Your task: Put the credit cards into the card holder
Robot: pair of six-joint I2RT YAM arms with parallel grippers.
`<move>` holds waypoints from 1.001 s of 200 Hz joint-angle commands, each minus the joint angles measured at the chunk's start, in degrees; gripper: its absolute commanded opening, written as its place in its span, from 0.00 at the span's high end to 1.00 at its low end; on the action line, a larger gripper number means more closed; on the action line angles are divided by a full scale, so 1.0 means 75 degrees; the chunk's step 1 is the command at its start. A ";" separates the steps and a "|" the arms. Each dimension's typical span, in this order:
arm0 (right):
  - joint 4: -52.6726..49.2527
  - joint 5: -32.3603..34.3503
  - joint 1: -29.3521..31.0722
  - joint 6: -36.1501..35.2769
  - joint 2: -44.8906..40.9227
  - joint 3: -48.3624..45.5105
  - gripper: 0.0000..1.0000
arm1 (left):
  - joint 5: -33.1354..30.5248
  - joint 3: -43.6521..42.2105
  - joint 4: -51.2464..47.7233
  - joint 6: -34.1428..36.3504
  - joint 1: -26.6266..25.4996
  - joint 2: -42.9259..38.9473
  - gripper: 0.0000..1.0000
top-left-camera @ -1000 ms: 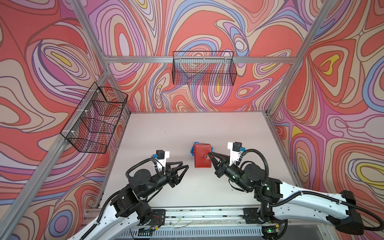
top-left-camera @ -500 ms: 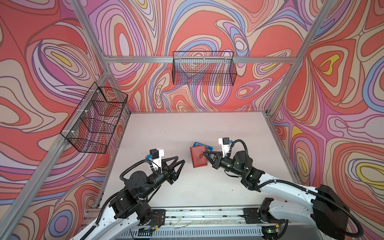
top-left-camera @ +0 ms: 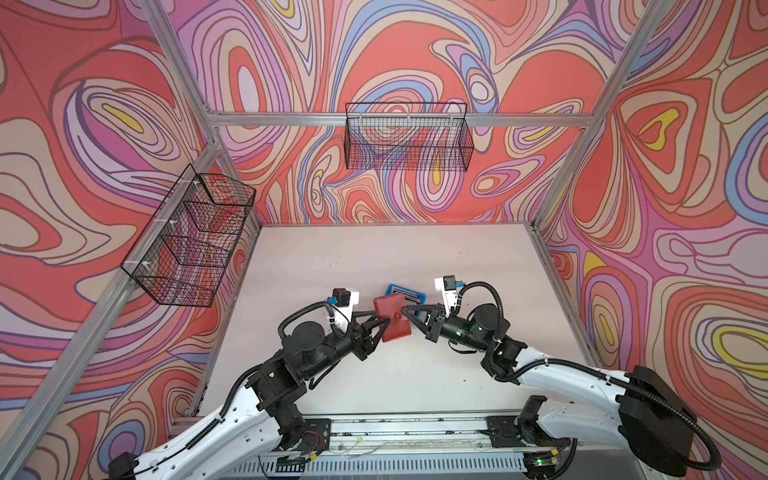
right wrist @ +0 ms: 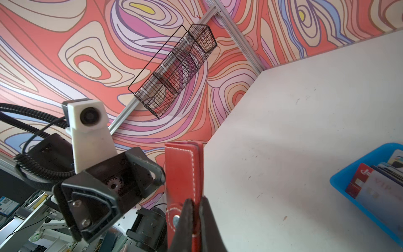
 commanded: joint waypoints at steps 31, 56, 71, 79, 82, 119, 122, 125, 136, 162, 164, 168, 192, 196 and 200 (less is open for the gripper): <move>0.0683 -0.0142 -0.0029 -0.0009 -0.0036 -0.0248 1.00 | 0.0081 -0.0188 0.0866 0.0013 0.0017 -0.0134 0.49; 0.0928 -0.0374 -0.0033 0.0172 -0.0002 -0.0253 1.00 | 0.0648 -0.0434 0.1273 -0.0013 0.0017 0.0032 0.51; 0.1150 -0.0490 -0.0034 0.0325 0.0032 -0.0286 1.00 | 0.0803 -0.0518 0.1443 -0.0086 0.0017 0.0052 0.52; 0.1184 -0.0507 -0.0030 0.0371 0.0034 -0.0301 1.00 | 0.0750 -0.0539 0.1440 -0.0133 0.0018 0.0042 0.53; 0.1190 -0.0505 -0.0040 0.0377 0.0028 -0.0301 1.00 | 0.0710 -0.0544 0.1429 -0.0141 0.0011 0.0043 0.53; 0.1095 -0.0042 -0.0049 0.0520 -0.0224 -0.0506 1.00 | -0.0129 -0.0515 0.0720 -0.0235 0.0020 -0.0314 0.54; 0.1061 0.0001 -0.0051 0.0521 -0.0251 -0.0523 1.00 | -0.0146 -0.0527 0.0704 -0.0240 0.0020 -0.0383 0.54; 0.1027 0.0048 -0.0047 0.0521 -0.0273 -0.0541 1.00 | -0.0141 -0.0546 0.0697 -0.0235 0.0014 -0.0437 0.54; 0.0878 0.0220 -0.0050 0.0533 -0.0368 -0.0551 1.00 | -0.0129 -0.0638 0.0704 -0.0235 0.0017 -0.0681 0.53; 0.0809 0.0371 -0.0060 0.0521 -0.0584 -0.0639 1.00 | -0.0200 -0.0810 0.0757 -0.0173 0.0009 -0.1035 0.51; 0.0820 0.0371 -0.0060 0.0527 -0.0604 -0.0649 1.00 | -0.0213 -0.0811 0.0761 -0.0154 0.0015 -0.1035 0.50; 0.0844 0.0371 -0.0063 0.0541 -0.0651 -0.0668 1.00 | -0.0253 -0.0811 0.0743 -0.0149 0.0017 -0.1029 0.51; 0.1319 0.0205 -0.0058 0.0682 -0.0853 -0.0866 1.00 | -0.0009 -0.0913 0.1095 -0.0069 0.0020 -0.0885 0.51; 0.1413 0.0175 -0.0061 0.0711 -0.0865 -0.0891 1.00 | 0.0094 -0.0927 0.1188 -0.0079 0.0020 -0.0839 0.51; 0.1494 0.0134 -0.0059 0.0748 -0.0868 -0.0918 1.00 | 0.0188 -0.0939 0.1270 -0.0082 0.0012 -0.0790 0.51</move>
